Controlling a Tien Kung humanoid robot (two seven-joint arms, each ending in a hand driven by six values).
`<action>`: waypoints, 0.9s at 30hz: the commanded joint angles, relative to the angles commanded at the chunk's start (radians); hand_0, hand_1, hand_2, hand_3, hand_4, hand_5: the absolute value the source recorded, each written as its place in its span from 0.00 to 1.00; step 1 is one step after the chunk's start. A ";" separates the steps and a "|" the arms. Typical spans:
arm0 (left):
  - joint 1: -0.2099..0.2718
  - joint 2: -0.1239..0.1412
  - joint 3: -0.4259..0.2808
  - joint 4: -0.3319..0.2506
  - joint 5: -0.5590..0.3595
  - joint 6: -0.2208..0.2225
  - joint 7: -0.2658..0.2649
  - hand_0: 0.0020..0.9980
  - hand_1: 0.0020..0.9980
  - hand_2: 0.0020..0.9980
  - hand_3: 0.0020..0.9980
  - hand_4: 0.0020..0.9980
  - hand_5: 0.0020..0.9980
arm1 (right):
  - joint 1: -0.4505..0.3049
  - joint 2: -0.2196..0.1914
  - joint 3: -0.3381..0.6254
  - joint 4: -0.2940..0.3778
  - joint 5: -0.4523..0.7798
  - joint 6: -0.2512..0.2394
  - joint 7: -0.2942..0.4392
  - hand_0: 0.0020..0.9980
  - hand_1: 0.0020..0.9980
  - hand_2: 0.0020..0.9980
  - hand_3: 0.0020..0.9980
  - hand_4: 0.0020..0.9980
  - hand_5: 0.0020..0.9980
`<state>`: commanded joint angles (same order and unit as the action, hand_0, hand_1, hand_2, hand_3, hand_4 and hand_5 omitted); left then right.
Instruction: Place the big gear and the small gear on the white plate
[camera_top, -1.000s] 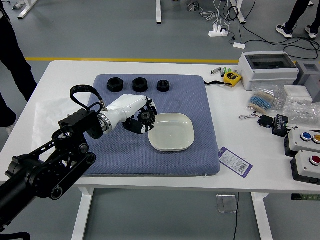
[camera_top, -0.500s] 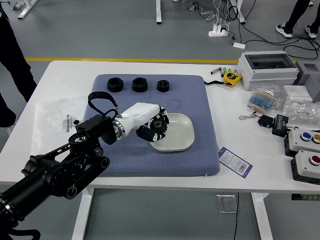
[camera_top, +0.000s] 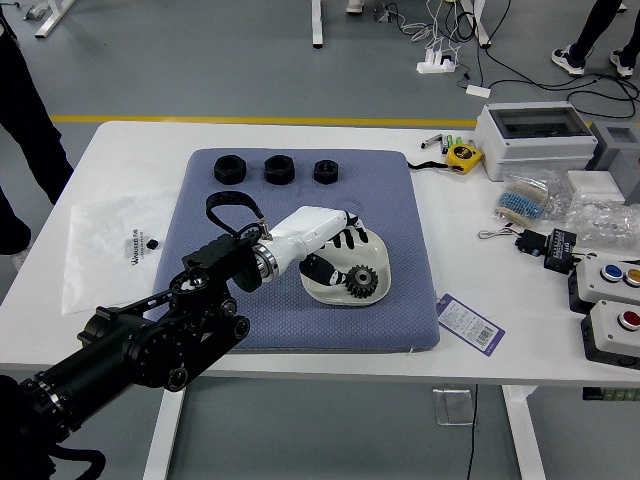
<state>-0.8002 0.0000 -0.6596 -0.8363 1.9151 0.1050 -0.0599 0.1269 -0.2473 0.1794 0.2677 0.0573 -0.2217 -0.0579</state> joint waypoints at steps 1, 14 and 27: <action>0.000 0.000 -0.002 0.000 0.002 0.002 0.000 0.49 0.62 0.69 0.78 1.00 0.31 | 0.000 0.000 0.000 0.000 0.001 0.000 0.000 0.68 0.66 0.74 0.60 0.81 0.73; 0.015 0.061 -0.137 -0.014 0.097 0.009 0.024 0.49 0.61 0.68 0.77 1.00 0.14 | -0.004 0.001 -0.001 -0.002 0.006 0.002 0.003 0.68 0.66 0.74 0.60 0.81 0.73; 0.008 0.106 -0.150 0.110 0.138 -0.044 0.029 0.47 0.57 0.61 0.66 0.82 0.03 | -0.013 0.004 0.007 -0.002 -0.006 0.000 -0.002 0.68 0.66 0.74 0.60 0.81 0.73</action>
<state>-0.7926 0.1060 -0.8098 -0.7260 2.0535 0.0613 -0.0308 0.1136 -0.2437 0.1864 0.2662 0.0510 -0.2222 -0.0594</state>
